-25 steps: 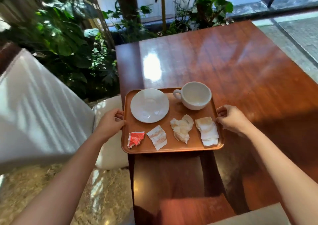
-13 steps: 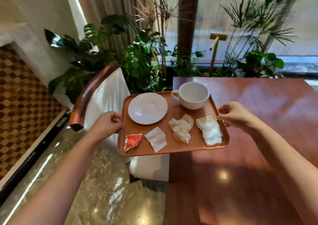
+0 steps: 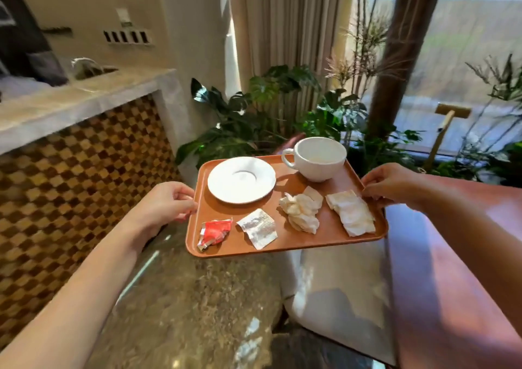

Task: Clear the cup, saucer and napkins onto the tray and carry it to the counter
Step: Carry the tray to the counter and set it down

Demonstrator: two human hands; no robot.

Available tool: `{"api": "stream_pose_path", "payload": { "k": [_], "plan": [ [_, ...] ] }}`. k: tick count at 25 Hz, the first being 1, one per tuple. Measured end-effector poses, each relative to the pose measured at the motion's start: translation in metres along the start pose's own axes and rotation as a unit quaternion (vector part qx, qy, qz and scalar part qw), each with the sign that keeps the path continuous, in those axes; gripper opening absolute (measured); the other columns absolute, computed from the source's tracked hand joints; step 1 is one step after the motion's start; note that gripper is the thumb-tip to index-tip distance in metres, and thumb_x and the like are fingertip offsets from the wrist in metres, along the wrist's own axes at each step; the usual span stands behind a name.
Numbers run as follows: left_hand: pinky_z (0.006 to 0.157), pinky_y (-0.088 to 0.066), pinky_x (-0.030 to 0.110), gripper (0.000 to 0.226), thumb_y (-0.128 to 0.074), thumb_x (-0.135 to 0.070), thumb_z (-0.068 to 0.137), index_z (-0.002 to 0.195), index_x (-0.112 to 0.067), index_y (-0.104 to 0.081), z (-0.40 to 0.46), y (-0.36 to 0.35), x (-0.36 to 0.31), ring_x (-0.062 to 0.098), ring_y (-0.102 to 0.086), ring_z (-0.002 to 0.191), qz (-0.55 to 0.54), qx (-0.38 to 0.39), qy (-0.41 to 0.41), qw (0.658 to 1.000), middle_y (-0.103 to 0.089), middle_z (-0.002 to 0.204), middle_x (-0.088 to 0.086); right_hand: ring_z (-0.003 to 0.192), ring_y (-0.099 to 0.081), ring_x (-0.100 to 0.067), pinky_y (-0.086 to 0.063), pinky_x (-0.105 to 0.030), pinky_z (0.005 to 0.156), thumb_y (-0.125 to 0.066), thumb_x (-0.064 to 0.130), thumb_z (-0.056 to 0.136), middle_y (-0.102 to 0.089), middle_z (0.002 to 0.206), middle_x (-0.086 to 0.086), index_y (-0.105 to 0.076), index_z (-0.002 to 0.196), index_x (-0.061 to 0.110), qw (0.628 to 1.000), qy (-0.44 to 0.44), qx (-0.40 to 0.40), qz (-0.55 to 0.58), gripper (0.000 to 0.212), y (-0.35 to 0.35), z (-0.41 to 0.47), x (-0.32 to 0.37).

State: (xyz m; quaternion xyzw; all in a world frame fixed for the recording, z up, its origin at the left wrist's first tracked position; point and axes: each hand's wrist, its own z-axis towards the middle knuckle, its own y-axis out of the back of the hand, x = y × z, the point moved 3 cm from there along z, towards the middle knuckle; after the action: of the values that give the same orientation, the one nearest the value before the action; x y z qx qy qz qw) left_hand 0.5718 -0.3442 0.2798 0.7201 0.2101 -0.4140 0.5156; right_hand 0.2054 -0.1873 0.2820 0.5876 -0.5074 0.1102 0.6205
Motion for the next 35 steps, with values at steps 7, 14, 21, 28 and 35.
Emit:
{"api": "stream_pose_path", "payload": {
  "k": [7,14,21,28,35],
  "plan": [
    [0.054,-0.044,0.022,0.011,-0.067,-0.004,0.08,0.087,-0.012,-0.068,0.034,0.098,0.069,0.009,-0.061,0.057,0.002,-0.084,0.047,0.995,-0.069,0.06,-0.001,0.058,-0.062,-0.012,-0.051,-0.014,0.04,-0.063,-0.002,0.08,-0.065,0.066,-0.007,-0.07,0.068,0.007,0.996,0.055,0.071,-0.024,0.016,-0.094,0.072,0.104],
    [0.068,-0.057,0.039,0.011,-0.065,-0.005,0.081,0.083,-0.015,-0.068,0.114,0.169,0.104,0.022,-0.067,0.068,-0.011,-0.168,0.093,0.981,-0.073,0.062,0.002,0.069,-0.064,-0.022,-0.059,-0.026,0.056,-0.064,0.001,0.078,-0.068,0.075,-0.015,-0.071,0.067,0.01,0.982,0.116,0.138,-0.056,0.016,-0.159,0.202,0.2],
    [0.079,-0.054,0.047,0.008,-0.065,-0.007,0.082,0.084,-0.014,-0.067,0.2,0.225,0.137,0.029,-0.068,0.079,-0.005,-0.236,0.125,0.964,-0.073,0.074,0.009,0.069,-0.064,-0.014,-0.053,-0.017,0.046,-0.063,0.005,0.083,-0.068,0.076,-0.007,-0.07,0.07,0.014,0.966,0.133,0.206,-0.077,0.017,-0.228,0.325,0.284],
    [0.079,-0.056,0.046,0.007,-0.065,-0.005,0.082,0.084,-0.012,-0.066,0.313,0.294,0.193,0.029,-0.069,0.08,-0.03,-0.232,0.137,0.963,-0.073,0.077,0.012,0.058,-0.064,-0.009,-0.05,-0.013,0.042,-0.063,0.006,0.082,-0.068,0.071,-0.006,-0.071,0.072,0.01,0.963,0.136,0.215,-0.092,0.013,-0.309,0.438,0.355],
    [0.068,-0.057,0.036,0.009,-0.067,-0.004,0.08,0.083,-0.013,-0.066,0.432,0.393,0.224,0.02,-0.07,0.076,-0.046,-0.221,0.139,0.964,-0.074,0.072,0.004,0.06,-0.061,-0.013,-0.05,-0.014,0.041,-0.063,0.002,0.08,-0.064,0.066,-0.006,-0.068,0.062,0.014,0.971,0.121,0.193,-0.068,0.023,-0.371,0.529,0.444]
  ]
}}
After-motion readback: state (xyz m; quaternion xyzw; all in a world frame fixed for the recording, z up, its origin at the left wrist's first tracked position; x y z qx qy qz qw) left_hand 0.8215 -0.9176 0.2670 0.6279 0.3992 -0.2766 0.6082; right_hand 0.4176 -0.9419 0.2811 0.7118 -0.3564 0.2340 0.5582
